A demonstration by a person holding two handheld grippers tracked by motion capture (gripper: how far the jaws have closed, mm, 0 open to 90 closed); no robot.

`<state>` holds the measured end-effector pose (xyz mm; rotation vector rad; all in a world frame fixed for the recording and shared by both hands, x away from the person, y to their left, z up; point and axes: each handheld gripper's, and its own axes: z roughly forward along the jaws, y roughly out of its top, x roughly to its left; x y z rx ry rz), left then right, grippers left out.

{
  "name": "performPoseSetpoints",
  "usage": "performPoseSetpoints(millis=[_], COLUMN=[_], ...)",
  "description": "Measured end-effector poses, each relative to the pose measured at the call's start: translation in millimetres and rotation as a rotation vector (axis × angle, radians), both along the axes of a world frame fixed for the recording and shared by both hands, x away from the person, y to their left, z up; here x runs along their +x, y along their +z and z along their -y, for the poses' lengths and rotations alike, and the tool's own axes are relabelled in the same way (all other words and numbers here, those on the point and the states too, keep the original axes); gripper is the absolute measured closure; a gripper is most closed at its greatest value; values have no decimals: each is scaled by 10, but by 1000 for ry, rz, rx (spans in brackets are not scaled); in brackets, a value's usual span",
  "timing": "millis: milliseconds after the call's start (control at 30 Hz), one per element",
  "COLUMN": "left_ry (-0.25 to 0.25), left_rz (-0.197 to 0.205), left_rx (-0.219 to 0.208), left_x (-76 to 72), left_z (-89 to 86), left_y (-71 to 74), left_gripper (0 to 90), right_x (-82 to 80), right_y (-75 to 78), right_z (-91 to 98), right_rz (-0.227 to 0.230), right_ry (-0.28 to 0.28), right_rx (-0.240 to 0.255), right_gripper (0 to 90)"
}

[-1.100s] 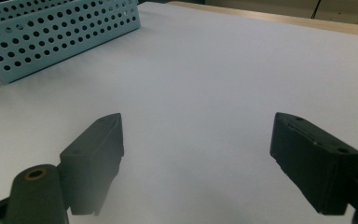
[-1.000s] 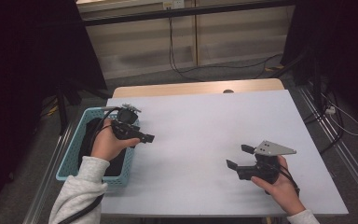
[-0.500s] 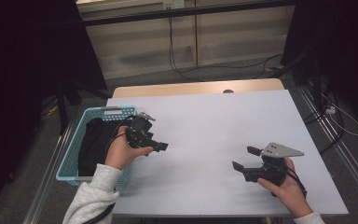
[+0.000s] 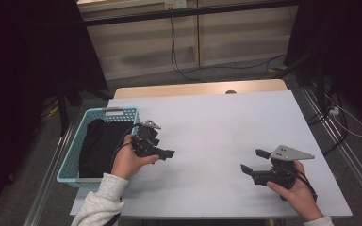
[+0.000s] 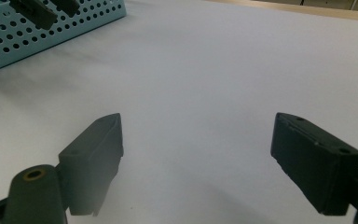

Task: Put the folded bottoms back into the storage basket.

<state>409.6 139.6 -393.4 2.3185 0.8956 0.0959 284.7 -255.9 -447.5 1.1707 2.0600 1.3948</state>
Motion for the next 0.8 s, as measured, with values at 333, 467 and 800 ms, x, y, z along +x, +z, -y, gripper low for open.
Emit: performPoseSetpoints(millis=[333,467,800], left_ry=[0,5,14], left_rz=[-1,-3,5], left_rx=[-14,-23,-56], left_x=[-103,-127,-196], left_z=[-40,-68,-124], left_y=[-130,-154,-249], left_gripper=[188,185,161], right_x=[-55,-73,-95], right_y=[-25,-29,-26], right_z=[81,111,142], right_rz=[-11,-15,-18], right_ry=[0,-6,-6], right_rx=[-14,-14,-18], right_gripper=[162,161,160])
